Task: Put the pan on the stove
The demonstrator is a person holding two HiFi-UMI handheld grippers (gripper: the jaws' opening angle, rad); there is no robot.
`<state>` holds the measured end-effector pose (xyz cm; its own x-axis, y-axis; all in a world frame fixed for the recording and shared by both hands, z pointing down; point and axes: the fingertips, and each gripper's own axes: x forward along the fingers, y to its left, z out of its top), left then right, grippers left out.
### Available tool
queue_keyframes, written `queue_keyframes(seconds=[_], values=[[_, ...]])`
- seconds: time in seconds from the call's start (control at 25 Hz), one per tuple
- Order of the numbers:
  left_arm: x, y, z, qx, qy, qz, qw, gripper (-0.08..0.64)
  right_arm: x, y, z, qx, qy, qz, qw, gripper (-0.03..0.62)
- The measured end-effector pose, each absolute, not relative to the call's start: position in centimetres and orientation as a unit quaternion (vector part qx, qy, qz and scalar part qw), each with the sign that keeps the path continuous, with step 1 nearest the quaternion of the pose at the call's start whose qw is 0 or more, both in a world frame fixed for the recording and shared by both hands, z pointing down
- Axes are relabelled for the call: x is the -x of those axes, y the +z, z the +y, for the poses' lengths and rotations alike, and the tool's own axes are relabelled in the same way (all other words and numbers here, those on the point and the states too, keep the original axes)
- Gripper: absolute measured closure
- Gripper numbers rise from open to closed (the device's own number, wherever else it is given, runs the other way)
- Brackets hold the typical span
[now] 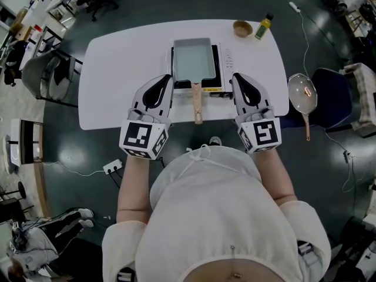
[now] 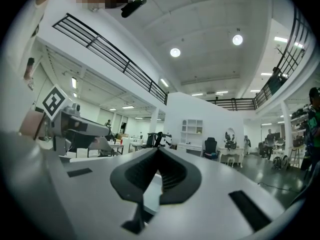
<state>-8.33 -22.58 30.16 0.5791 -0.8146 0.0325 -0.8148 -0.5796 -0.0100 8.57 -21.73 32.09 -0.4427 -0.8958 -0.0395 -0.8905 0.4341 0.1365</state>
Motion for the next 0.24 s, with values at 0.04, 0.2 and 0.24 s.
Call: queue_keyframes(seconds=[0.04,0.2,0.24], values=[[8.36,30.15,-22.64,-0.888,0.017,-0.459,0.003,0.538,-8.55,32.09,-21.82,-0.528,-0.068,-0.846,0.019,0.594],[8.43,30.30,-22.82,-0.888,0.017,-0.460,0.005,0.538,-8.41,32.30,-22.07,-0.527,-0.070,-0.847,0.020,0.594],[8.44,30.37,-22.84,-0.888,0.017,-0.460,0.006,0.538,-8.38,32.36,-22.11,-0.528,-0.069,-0.846,0.020,0.594]])
